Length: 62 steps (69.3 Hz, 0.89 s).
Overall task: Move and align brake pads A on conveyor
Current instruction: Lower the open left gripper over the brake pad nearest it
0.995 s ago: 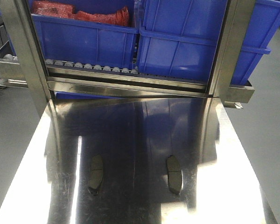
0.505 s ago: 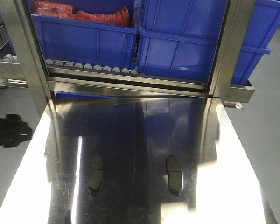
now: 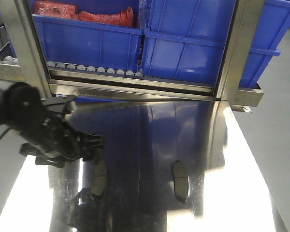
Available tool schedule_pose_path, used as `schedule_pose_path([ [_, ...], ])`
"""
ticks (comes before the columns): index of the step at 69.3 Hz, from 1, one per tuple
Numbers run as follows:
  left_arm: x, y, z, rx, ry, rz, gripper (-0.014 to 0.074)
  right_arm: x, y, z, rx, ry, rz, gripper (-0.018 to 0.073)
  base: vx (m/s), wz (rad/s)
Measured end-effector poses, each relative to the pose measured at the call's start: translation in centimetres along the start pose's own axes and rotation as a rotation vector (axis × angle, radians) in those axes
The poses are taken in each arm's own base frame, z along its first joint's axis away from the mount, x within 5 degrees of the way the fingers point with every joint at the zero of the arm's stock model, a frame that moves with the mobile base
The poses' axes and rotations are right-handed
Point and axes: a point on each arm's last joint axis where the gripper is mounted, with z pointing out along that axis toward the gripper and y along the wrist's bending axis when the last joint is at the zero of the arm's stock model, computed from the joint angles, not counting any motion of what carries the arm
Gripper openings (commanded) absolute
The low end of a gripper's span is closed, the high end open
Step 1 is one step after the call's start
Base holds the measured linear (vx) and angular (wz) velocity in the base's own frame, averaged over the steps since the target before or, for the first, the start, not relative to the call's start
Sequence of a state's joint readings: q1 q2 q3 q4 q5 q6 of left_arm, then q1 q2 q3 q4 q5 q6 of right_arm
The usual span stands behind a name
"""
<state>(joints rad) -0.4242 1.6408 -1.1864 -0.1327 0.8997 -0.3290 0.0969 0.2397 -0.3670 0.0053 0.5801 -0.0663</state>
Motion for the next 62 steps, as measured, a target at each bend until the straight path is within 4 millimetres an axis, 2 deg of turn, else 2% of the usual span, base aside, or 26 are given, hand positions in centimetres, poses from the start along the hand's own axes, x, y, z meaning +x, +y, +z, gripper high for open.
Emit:
schedule_pose_path([
  [11, -0.9, -2.2, 2.2, -0.075, 0.078, 0.029, 0.0554, 0.0, 0.0, 0.0, 0.000, 0.000, 0.000, 0.0589, 0.00, 0.00],
  [23, -1.9, -3.8, 3.6, -0.140, 0.125, 0.042, 0.0554, 0.0, 0.0, 0.0, 0.000, 0.000, 0.000, 0.0589, 0.00, 0.00],
  [34, -2.6, -4.2, 4.7, -0.156, 0.139, 0.016, 0.0554, 0.0, 0.0, 0.0, 0.000, 0.000, 0.000, 0.0589, 0.00, 0.00],
  [62, -2.6, -4.0, 6.9, -0.178, 0.177, 0.012, 0.0554, 0.0, 0.0, 0.0, 0.000, 0.000, 0.000, 0.0589, 0.00, 0.00],
])
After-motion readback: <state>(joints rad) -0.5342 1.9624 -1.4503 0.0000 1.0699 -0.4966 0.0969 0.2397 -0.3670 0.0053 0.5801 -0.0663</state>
